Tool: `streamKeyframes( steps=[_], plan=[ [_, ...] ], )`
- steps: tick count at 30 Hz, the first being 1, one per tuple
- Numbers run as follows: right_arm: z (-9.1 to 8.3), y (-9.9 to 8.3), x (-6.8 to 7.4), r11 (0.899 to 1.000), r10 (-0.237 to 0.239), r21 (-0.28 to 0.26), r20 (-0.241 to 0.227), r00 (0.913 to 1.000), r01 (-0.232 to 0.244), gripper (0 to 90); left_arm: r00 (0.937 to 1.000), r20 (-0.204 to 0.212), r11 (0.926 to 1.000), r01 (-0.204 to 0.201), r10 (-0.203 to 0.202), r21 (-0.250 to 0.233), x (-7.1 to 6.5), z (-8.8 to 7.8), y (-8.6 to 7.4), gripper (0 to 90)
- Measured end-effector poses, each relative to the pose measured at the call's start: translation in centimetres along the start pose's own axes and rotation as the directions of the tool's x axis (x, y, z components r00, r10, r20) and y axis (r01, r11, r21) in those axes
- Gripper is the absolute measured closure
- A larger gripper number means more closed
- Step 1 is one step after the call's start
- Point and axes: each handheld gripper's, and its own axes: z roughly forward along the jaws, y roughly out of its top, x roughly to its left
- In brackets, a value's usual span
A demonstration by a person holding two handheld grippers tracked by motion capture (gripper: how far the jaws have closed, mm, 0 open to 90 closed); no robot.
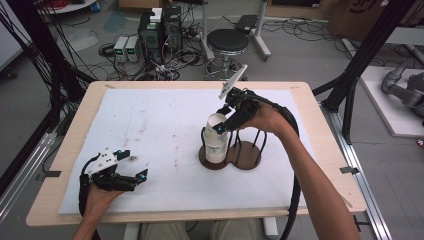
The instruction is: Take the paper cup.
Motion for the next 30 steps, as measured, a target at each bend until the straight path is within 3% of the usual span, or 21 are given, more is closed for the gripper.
streamKeyframes(
  steps=[9,18,19,20,21,22,26,28,30],
  plan=[
    [-3.8,2.7,0.6,0.999,-0.044,-0.010,0.050,0.9978,0.044,38.2,1.0000,-0.001,1.0000,-0.004,0.004,-0.001,0.0,0.0,0.0,1.9],
    [-4.6,2.9,0.8,0.998,-0.055,-0.025,0.065,0.9964,0.056,38.1,1.0000,-0.001,1.0000,-0.006,0.006,-0.001,-0.1,0.0,0.0,1.9],
    [-4.8,2.5,1.0,0.997,-0.051,-0.062,0.056,0.9971,0.055,38.1,1.0000,-0.001,1.0000,-0.006,0.006,-0.001,-0.1,0.0,0.0,1.9],
    [-4.8,2.5,1.0,0.997,-0.051,-0.062,0.056,0.9971,0.055,38.1,1.0000,-0.001,1.0000,-0.005,0.005,-0.002,-0.1,0.0,0.0,1.9],
    [-5.0,1.8,1.4,0.993,-0.041,-0.107,0.039,0.9984,0.045,38.2,1.0000,-0.001,1.0000,-0.004,0.004,-0.001,-0.1,0.0,0.0,1.9],
    [-5.0,1.8,1.4,0.993,-0.041,-0.107,0.039,0.9984,0.045,38.2,1.0000,-0.001,1.0000,-0.005,0.005,0.001,0.0,0.0,0.0,1.9],
    [-5.4,-0.7,2.7,0.970,-0.027,-0.241,0.032,0.9991,0.034,38.1,1.0000,0.002,1.0000,-0.002,0.002,0.000,0.0,0.0,0.0,1.9],
    [-5.3,-1.2,3.0,0.964,-0.019,-0.264,0.026,0.9995,0.025,38.1,1.0000,0.007,1.0000,0.000,0.000,0.002,0.0,0.0,0.0,1.9],
    [-5.2,-2.4,3.7,0.951,-0.012,-0.308,0.022,0.9997,0.018,38.1,1.0000,0.008,1.0000,0.004,-0.004,0.000,0.1,0.0,0.0,1.9]
  ],
)
